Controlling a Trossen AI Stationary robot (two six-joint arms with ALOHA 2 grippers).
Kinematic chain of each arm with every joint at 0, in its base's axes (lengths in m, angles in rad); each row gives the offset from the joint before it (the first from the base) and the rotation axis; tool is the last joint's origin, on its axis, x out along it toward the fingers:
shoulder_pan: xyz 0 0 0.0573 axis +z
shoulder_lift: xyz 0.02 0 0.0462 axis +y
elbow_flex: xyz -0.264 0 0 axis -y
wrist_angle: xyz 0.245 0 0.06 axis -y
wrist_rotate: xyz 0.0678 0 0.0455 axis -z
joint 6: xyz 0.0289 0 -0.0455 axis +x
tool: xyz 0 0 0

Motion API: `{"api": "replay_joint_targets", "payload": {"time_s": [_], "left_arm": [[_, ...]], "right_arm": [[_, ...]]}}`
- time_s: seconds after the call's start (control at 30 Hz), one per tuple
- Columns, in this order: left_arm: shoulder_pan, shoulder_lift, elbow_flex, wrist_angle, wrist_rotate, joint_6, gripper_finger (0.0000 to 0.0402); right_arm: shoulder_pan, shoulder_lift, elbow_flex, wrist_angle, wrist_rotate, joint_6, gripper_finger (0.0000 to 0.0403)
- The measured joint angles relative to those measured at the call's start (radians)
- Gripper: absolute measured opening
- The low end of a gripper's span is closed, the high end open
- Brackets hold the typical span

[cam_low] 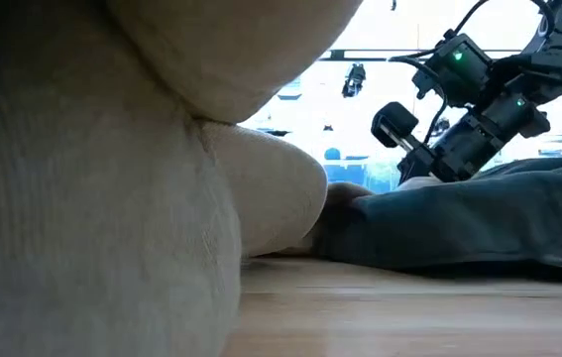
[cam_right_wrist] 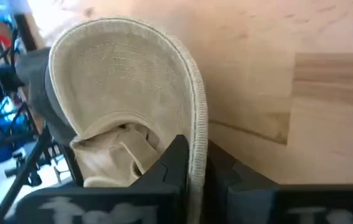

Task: Pick & Place hat
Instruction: Put the top brown cap into the right transparent container

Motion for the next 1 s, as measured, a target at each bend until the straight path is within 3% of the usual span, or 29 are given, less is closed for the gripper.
{"api": "replay_joint_targets", "payload": {"time_s": [0.23, 0.4, 0.53, 0.8, 1.0], "left_arm": [[0.0, 0.0, 0.0, 0.0, 0.0, 0.0, 0.0092], [0.0, 0.0, 0.0, 0.0, 0.0, 0.0, 0.0092], [0.0, 0.0, 0.0, -0.001, 0.0, 0.0, 0.0092], [0.0, 0.0, 0.0, -0.001, 0.0, 0.0, 0.0092], [0.0, 0.0, 0.0, -0.001, 0.0, 0.0, 0.0092]], "right_arm": [[0.001, -0.132, -0.001, -0.007, -0.015, -0.16, 0.0014], [0.007, -0.296, -0.001, 0.025, -0.033, -0.409, 0.0014], [0.008, -0.441, 0.0, 0.05, -0.029, -0.511, 0.0013], [-0.044, -0.618, 0.095, 0.026, 0.202, -0.823, 0.0013], [-0.13, -0.623, 0.244, -0.259, 0.502, -1.039, 0.0013]]}}
